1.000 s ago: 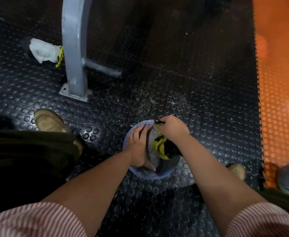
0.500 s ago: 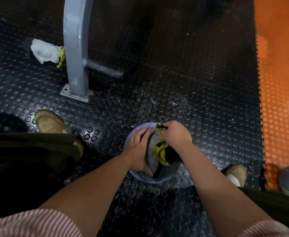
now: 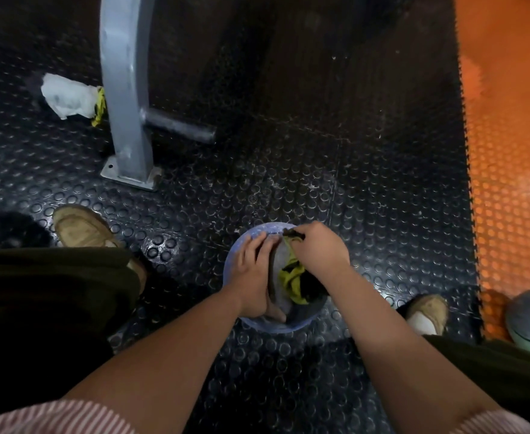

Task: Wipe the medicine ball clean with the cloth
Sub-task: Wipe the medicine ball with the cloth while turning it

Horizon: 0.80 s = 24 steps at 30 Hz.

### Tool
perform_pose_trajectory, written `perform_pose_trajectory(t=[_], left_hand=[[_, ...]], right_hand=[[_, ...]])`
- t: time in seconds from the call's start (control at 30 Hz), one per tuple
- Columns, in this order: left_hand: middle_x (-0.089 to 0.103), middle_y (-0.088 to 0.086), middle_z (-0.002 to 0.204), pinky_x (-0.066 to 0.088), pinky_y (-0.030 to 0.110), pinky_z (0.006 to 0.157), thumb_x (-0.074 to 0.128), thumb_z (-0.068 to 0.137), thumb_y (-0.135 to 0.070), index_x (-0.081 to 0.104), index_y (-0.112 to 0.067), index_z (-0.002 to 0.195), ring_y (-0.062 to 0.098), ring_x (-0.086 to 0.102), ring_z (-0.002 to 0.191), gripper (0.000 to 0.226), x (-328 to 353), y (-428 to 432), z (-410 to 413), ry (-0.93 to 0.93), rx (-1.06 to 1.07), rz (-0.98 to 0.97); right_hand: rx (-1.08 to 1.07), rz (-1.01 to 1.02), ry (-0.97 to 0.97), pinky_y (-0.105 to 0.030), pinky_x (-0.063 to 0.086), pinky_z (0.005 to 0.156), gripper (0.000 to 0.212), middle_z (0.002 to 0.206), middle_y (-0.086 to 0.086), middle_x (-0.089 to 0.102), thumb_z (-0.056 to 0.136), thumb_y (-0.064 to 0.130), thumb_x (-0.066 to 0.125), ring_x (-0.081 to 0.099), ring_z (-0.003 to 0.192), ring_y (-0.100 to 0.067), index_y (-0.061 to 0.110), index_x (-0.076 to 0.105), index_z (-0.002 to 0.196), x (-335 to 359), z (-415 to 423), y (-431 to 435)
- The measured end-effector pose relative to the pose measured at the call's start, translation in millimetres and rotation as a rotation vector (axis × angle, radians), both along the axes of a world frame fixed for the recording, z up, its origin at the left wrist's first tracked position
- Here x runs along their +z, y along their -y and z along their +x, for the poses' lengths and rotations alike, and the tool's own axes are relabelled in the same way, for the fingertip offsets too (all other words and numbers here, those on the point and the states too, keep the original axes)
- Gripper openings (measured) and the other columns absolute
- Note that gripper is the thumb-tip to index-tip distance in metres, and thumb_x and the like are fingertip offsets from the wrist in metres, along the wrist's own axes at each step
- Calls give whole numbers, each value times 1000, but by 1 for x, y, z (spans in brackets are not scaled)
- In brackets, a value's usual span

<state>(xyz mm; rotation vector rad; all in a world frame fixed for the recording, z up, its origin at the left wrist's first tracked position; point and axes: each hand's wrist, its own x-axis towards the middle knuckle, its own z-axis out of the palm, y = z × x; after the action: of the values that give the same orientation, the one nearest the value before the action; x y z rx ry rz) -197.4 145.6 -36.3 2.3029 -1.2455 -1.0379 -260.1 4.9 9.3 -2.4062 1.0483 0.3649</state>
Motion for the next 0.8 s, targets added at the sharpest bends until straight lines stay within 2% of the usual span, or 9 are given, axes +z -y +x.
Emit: perform_pose_trajectory(t=[0.13,0.23,0.3,0.37,0.47,0.57,0.63,0.7,0.8], left_hand=[[-9,1,159,-5,38,119,90,52,-53,-9,-26,153,21,-12,147,144,1,7,12,7,21,-3],[-7,-2,157,1,37,121,91,56,-41,-6,-29,151,21,-9,147,137,1,10,21,-27,32,-4],[-8,-3,156,4,40,121,90,58,-32,-5,-29,151,20,-9,146,133,1,8,22,-51,31,-4],[-11,-5,155,4,41,121,90,58,-33,-6,-30,151,18,-11,145,133,0,6,20,-53,23,5],[-15,-6,155,3,40,121,91,58,-43,-10,-29,151,20,-13,146,138,-3,2,15,-19,35,12],[-14,2,157,1,41,121,92,52,-48,-10,-23,152,21,-12,147,145,-6,-3,16,-53,86,4],[-12,6,158,1,39,121,93,50,-49,-8,-20,153,22,-10,147,147,-6,-5,19,-70,110,-10],[-10,5,158,1,38,121,94,47,-49,-7,-21,153,20,-9,147,149,-6,-4,21,-75,131,-18],[-7,-2,155,4,36,122,93,50,-43,-5,-26,152,20,-7,146,143,-4,0,24,-65,134,-10]], right_hand=[[-6,35,-15,-31,45,70,29,111,-8,59,95,29,46,59,94,-29,22,67,114,-1,7,4],[7,-3,13,-31,43,74,32,117,-4,53,95,24,48,57,102,-27,29,62,124,3,-21,-15],[-46,37,80,-32,46,78,35,121,0,54,92,23,51,57,105,-24,32,62,124,5,-38,-26],[-65,38,92,-33,48,79,33,121,1,55,91,24,52,57,105,-24,32,64,121,7,-37,-27],[-11,0,24,-31,46,71,29,113,-1,58,91,26,51,58,99,-25,28,66,115,10,-14,-16],[-2,38,-28,-28,41,62,23,89,-1,60,89,22,52,60,85,-24,22,68,106,11,19,-4],[31,66,-55,-28,39,61,23,84,-2,59,91,22,52,57,79,-24,21,68,107,10,33,-1],[37,69,-51,-29,39,64,26,97,-5,62,91,20,50,58,86,-26,21,67,111,8,34,-3],[31,41,-5,-29,41,70,31,116,-4,56,92,20,48,57,99,-27,24,64,118,10,4,-19]])
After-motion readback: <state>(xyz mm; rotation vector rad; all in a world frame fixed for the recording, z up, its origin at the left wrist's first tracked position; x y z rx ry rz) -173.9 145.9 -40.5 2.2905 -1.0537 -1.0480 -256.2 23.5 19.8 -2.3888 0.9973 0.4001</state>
